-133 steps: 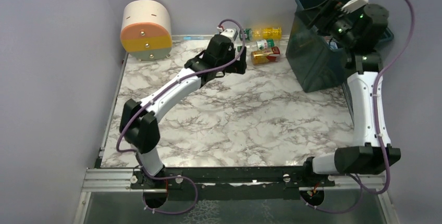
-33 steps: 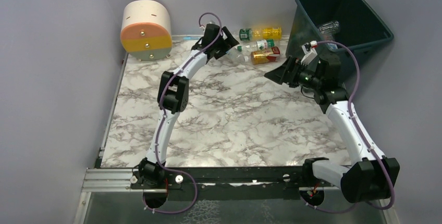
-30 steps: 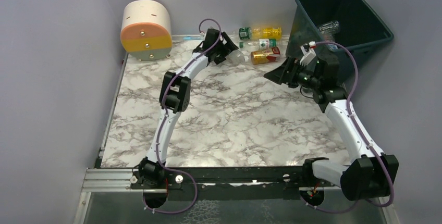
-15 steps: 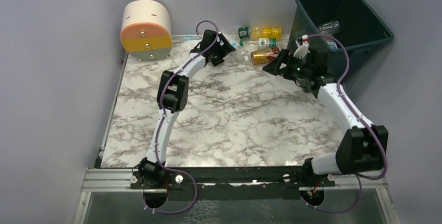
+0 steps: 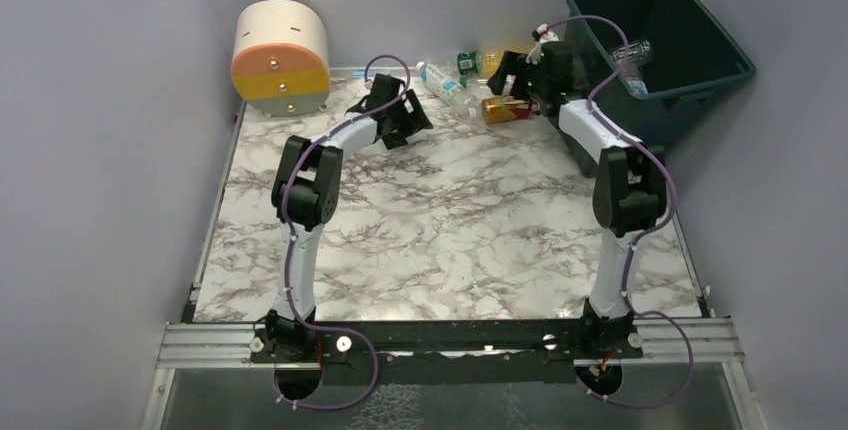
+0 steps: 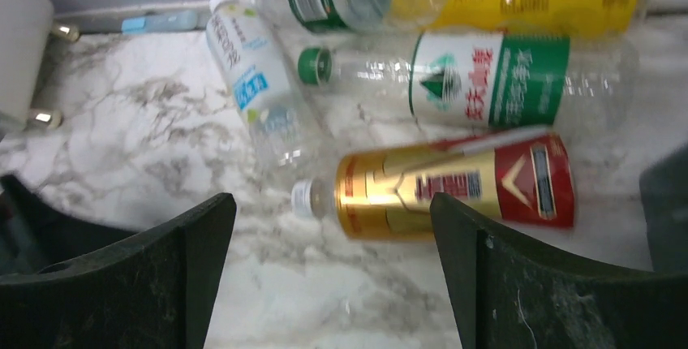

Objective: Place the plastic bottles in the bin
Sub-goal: Adjust the plastic bottle at the center of the board.

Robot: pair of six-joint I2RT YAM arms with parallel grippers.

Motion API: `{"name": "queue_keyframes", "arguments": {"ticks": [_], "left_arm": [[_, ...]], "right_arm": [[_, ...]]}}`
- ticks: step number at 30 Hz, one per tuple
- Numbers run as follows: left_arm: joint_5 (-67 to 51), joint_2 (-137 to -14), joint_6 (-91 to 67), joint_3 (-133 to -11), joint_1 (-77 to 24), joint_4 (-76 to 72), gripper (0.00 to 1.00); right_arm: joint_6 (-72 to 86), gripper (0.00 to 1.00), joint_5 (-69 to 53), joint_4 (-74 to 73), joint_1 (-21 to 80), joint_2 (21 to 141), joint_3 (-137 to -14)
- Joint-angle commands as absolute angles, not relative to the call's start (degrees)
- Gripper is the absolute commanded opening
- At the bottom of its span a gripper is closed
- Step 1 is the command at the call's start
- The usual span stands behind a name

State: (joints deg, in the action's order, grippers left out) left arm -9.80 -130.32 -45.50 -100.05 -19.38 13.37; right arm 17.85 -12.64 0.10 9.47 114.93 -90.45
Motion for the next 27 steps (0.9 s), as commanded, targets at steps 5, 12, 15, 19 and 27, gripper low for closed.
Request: {"name": "queue_keyframes", "arguments": {"ticks": [5,12,15,19,27], "left_arm": [[-10.61,-116.89,-40.21,-86.8,-19.02,12.67,0.86],[-12.21,-111.44,-39.64,-82.59,-19.61,12.13,0.85],[-12.36,-109.99,-38.92,-81.31,-19.84,12.24,0.85],[-12.33,-109.04,-38.05,-81.23,-19.8,13.26,0.85],[-12.64,-109.22,-38.33,-81.41,-19.86,13.38,0.84]], "right_arm": [[9.27,0.95,0.63,6.76,12.86,128.77,-109.28],[7.37,0.97,1.73,-4.09,12.83,147.81,-139.06],[6.98,1.0,1.56,-4.14,12.83,152.99,-143.93],[9.3,0.99,1.93,-1.9,12.2,155.95,-143.77],[16.22,0.99,-4.24,-8.74,10.24,157.23,-141.86]]}}
